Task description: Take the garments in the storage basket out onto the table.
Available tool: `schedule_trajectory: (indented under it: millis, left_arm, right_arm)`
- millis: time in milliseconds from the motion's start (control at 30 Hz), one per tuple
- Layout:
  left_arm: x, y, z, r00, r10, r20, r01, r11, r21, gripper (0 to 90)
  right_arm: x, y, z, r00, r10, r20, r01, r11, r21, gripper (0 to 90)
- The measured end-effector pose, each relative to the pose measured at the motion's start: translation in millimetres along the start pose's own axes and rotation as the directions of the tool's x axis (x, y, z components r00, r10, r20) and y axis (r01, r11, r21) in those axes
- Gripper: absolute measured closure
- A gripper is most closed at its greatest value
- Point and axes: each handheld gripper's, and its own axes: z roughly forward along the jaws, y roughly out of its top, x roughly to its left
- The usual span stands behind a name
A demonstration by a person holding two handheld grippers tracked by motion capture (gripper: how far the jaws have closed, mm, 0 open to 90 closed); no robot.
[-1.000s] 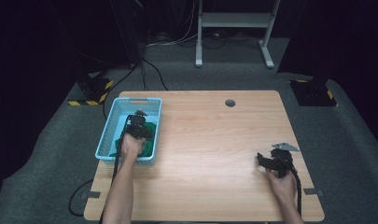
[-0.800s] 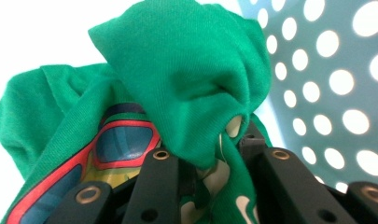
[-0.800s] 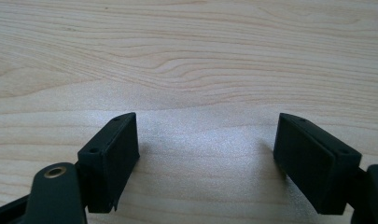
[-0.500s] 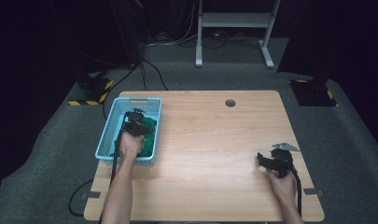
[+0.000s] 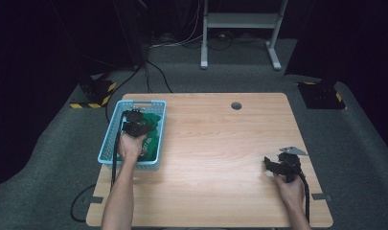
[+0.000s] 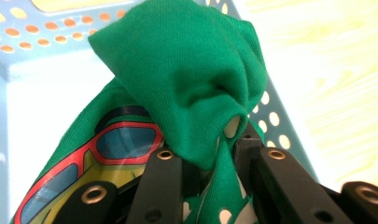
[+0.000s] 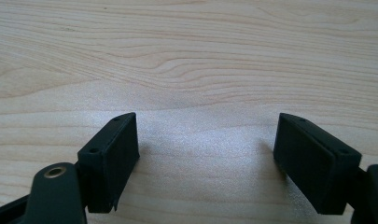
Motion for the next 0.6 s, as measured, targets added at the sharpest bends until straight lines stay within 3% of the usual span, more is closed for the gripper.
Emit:
schedule_trajectory:
  millis: [233,367,600]
  left_arm:
    - [-4.3,8.7,-22.6,0.9998,0.01,0.017,-0.008,0.9956,-0.093,77.6]
    - [-5.1,12.0,-32.5,0.9985,-0.002,0.054,0.009,0.9919,-0.127,77.6]
    - [-10.1,19.5,-46.1,0.9976,0.007,0.069,0.006,0.983,-0.183,77.6]
  right_arm:
    - [-0.2,0.0,0.0,1.0,0.001,0.002,-0.001,1.0,-0.001,21.9]
    - [-0.1,0.0,0.0,1.0,0.001,0.002,-0.001,1.0,-0.001,21.8]
    - [-0.1,0.0,0.0,1.0,0.001,0.002,-0.001,1.0,-0.001,21.8]
